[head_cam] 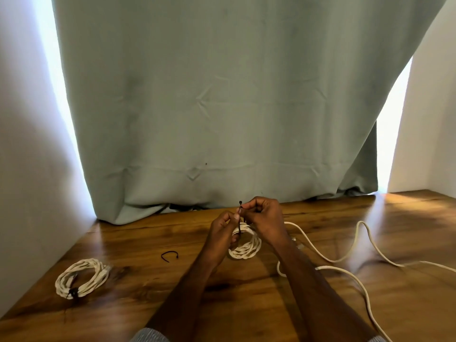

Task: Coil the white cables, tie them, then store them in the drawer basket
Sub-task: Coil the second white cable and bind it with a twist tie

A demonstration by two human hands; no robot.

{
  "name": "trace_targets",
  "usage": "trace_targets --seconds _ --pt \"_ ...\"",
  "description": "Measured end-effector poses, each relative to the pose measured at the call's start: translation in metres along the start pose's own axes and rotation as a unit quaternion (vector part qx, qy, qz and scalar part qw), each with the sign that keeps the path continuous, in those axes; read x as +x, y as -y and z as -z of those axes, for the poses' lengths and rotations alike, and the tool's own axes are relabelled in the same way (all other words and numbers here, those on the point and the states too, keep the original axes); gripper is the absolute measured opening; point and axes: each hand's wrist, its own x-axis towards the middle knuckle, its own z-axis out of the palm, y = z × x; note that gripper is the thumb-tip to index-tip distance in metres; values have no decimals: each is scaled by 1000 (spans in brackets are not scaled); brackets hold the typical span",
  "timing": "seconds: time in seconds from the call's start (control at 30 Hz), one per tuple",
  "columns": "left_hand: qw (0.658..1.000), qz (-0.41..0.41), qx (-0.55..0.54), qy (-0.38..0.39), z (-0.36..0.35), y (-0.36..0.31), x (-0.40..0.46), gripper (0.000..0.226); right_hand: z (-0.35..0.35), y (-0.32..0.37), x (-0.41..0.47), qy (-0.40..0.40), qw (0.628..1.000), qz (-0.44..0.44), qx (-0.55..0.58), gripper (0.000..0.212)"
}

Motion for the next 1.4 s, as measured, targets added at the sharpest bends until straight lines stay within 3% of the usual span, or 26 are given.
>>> trace_targets --seconds 0.13,0.3,0.47,0.63,1.07,1.4 --pt "1000 -16 13 11 1 -3 -2 20 1 -5 1 -11 1000 0 -14 15" --pt "1000 -10 11 5 1 -2 -3 13 2 -3 0 8 998 -52 45 11" --pt "1000 1 -4 -4 0 -3 -3 20 11 -8 3 -60 987 -118 95 12" --pt "1000 5 -12 -5 -7 -6 -6 21 10 -16 8 -64 986 -129 85 16" --pt "987 25 -48 -153 -10 -10 2 18 7 -29 15 -136 984 -119 -6 9" --pt "1000 19 -4 -15 -21 -8 -6 30 21 -30 16 -135 982 -131 23 11"
